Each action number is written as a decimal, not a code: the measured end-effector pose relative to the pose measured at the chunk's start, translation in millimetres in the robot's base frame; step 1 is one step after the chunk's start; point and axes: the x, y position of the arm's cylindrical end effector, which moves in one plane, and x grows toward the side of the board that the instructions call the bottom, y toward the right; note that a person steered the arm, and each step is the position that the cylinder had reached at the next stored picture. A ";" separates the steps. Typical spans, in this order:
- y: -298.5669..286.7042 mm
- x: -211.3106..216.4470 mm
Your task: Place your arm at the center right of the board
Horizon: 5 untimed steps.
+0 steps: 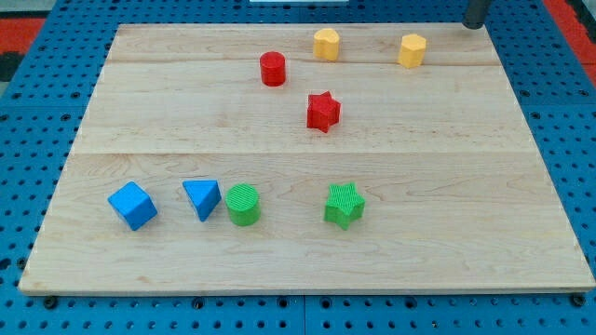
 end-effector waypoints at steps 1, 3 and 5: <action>12.8 1.3; 18.8 5.8; 76.6 59.6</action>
